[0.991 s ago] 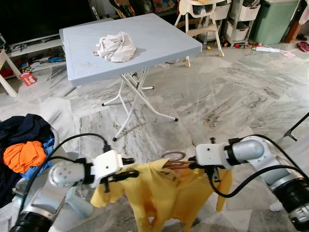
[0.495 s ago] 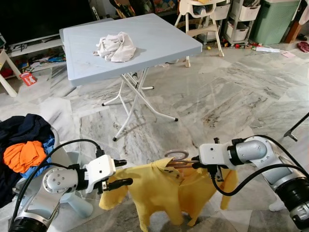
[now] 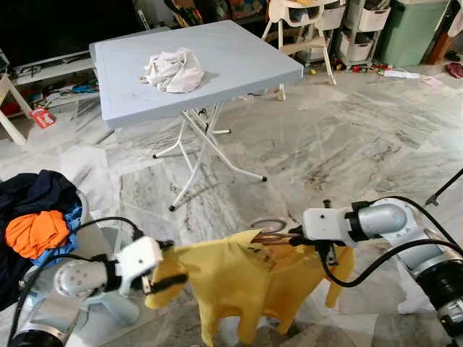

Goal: Hang hanger

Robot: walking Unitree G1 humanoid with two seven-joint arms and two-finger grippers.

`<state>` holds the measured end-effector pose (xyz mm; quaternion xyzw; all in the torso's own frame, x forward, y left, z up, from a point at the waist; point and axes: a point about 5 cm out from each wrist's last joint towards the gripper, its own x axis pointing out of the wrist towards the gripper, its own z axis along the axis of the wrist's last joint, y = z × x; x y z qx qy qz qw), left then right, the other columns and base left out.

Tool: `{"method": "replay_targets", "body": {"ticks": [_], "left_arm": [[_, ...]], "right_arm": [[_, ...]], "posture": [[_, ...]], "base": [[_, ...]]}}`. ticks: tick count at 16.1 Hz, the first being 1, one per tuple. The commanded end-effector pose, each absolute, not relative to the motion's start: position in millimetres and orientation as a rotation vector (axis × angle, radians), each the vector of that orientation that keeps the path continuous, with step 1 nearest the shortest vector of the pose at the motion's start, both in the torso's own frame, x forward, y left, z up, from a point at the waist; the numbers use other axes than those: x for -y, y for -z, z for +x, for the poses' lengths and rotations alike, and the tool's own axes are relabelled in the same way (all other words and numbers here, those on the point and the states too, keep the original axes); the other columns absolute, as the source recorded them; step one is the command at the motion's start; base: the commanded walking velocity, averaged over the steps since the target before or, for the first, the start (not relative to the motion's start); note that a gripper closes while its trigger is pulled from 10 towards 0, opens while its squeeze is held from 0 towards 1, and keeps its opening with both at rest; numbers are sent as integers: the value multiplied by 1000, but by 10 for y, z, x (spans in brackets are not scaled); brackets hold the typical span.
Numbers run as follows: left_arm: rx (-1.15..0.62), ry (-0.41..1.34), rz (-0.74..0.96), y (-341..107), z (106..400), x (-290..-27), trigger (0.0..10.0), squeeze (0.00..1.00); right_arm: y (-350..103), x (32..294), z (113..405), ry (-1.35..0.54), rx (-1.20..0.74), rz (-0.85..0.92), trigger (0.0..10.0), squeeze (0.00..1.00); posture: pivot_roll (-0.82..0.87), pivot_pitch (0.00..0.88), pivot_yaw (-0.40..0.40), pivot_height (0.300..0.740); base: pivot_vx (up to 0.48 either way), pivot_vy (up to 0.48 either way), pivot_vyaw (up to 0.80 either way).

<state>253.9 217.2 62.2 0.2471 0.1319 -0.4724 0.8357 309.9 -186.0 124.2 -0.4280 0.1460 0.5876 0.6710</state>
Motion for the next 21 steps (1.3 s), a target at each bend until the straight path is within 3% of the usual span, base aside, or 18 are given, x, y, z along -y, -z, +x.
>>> {"method": "replay_targets", "body": {"ticks": [1,4,8,9,10,11,12,13,21], "left_arm": [[-221,947,511,-747,2616,-2227,10000,1000],[-197,923,498,-766,2623,-2244,10000,1000],[-297,894,445,-530,2509,-2323,10000,1000],[-325,895,429,-469,2479,-2324,10000,808],[-339,891,425,-426,2463,-2329,10000,0],[-359,885,414,-382,2449,-2340,10000,0],[-378,867,390,-340,2446,-2360,9098,0],[-375,857,372,-339,2453,-2364,0,0],[-351,767,351,-337,2542,-2436,0,0]], "right_arm": [[-1406,1867,3165,-1304,-261,-981,0,0],[-1386,1872,3166,-1303,-256,-968,0,0],[-1436,1892,3192,-1299,-244,-962,0,0],[-1460,1913,3204,-1291,-243,-964,0,0],[-1481,1931,3212,-1286,-242,-965,0,0],[-1505,1955,3221,-1280,-241,-965,0,0],[-1540,1998,3240,-1265,-245,-973,0,0],[-1543,2003,3241,-1265,-246,-973,0,0],[-1556,1993,3217,-1283,-236,-953,0,0]], "posture": [[1,37,70,740],[7,37,71,740],[1,41,71,740],[-1,42,70,740],[-5,43,70,740],[-7,43,69,740],[-13,43,66,740],[-14,43,66,740],[-18,46,73,740]], "base": [[0,0,0],[0,0,0],[0,0,0],[0,0,0],[0,0,0],[0,0,0],[0,0,0],[0,0,0],[0,0,0]]}}
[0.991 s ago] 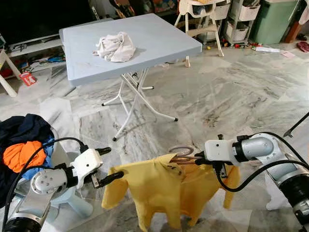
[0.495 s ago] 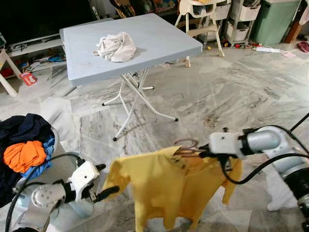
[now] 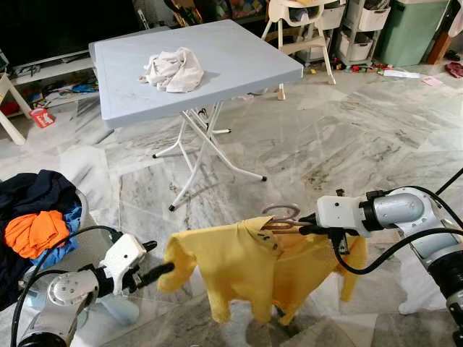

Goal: Hang hanger

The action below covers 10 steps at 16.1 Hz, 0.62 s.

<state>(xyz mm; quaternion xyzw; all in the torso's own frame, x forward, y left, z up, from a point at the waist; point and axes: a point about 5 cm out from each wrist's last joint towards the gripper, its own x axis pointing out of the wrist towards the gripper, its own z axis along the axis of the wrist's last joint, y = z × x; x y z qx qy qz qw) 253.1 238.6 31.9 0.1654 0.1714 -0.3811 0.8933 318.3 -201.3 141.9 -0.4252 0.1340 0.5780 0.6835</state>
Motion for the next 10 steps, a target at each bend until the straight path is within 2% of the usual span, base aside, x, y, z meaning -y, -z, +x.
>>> {"method": "replay_targets", "body": {"ticks": [1,10], "left_arm": [[-353,758,360,-330,2552,-2440,0,0],[-358,790,337,-253,2614,-2272,0,0]], "right_arm": [[-1576,2002,3207,-1292,-236,-944,0,0],[-1632,2058,3136,-1310,-251,-928,0,0]], "posture": [[-21,46,75,740],[-48,44,88,740]], "base": [[0,0,0],[0,0,0]]}}
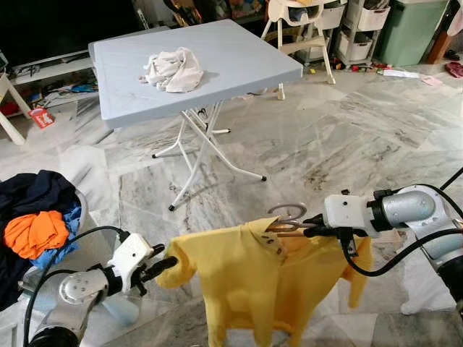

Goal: Hang hanger

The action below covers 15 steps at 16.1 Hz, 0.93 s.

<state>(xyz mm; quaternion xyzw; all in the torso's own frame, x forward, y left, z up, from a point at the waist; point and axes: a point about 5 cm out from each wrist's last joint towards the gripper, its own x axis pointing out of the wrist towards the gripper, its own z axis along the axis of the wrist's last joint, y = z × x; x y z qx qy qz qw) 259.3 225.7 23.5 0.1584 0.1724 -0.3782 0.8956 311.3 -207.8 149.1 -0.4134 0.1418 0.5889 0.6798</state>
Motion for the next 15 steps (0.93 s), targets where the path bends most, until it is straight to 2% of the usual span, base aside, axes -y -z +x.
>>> {"method": "replay_targets", "body": {"ticks": [1,6,15], "left_arm": [[-355,797,329,-256,2624,-2254,0,0],[-363,803,312,-240,2625,-2250,0,0],[-388,732,306,-212,2572,-2406,0,0]], "right_arm": [[-1623,2056,3127,-1311,-251,-926,0,0],[-1620,2057,3124,-1303,-251,-920,0,0],[-1621,2069,3155,-1289,-252,-923,0,0]], "posture": [[-49,44,90,740],[-47,40,96,740],[-37,32,83,740]], "base": [[0,0,0],[0,0,0],[0,0,0]]}}
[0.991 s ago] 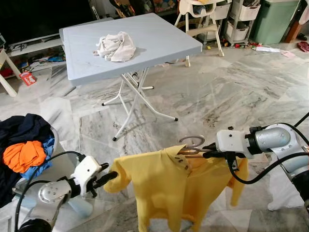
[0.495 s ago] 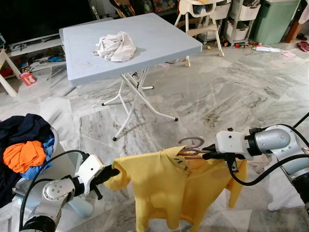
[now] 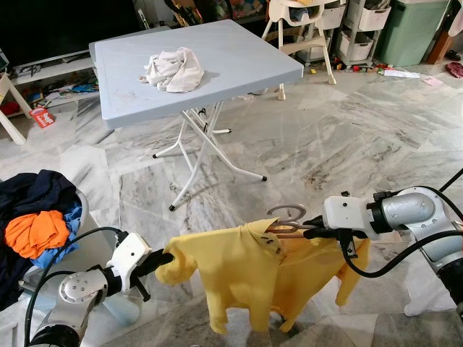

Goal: Hang hanger

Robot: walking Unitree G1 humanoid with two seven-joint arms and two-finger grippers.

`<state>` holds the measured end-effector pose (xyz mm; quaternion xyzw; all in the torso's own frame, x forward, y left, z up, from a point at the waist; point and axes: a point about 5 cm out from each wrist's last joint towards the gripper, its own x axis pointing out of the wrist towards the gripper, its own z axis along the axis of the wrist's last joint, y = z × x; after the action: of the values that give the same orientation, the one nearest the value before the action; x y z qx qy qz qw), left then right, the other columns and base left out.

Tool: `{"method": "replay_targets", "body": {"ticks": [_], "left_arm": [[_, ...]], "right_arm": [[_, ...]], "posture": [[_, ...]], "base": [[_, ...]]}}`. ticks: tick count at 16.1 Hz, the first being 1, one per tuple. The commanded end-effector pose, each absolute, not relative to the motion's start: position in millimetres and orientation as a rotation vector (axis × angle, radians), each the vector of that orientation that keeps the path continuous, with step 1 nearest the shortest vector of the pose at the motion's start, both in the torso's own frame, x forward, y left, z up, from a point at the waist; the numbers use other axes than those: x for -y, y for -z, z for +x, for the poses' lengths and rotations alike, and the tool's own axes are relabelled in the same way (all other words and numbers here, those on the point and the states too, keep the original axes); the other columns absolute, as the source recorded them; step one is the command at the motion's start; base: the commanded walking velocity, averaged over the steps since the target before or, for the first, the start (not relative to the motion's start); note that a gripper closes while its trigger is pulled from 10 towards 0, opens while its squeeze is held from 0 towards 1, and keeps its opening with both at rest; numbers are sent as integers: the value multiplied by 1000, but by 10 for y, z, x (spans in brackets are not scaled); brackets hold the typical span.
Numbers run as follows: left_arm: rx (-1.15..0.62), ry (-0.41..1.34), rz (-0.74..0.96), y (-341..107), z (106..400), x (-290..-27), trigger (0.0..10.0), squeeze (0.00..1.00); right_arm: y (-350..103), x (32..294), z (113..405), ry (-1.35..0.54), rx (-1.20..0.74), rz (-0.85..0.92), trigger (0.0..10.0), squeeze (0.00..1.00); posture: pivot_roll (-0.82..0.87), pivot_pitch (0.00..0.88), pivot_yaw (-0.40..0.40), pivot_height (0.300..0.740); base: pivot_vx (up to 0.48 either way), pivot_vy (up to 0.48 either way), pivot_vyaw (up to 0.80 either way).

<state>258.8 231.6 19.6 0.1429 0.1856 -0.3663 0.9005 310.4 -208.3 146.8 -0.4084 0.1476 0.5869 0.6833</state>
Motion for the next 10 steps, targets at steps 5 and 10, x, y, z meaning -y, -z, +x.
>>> {"method": "replay_targets", "body": {"ticks": [5,10], "left_arm": [[-436,657,307,-168,2469,-2609,0,0],[-463,615,297,-123,2375,-2711,0,0]], "right_arm": [[-1616,2104,3163,-1273,-254,-926,0,0],[-1625,2119,3180,-1261,-251,-930,0,0]], "posture": [[-34,33,80,740],[-30,33,75,740]], "base": [[0,0,0],[0,0,0]]}}
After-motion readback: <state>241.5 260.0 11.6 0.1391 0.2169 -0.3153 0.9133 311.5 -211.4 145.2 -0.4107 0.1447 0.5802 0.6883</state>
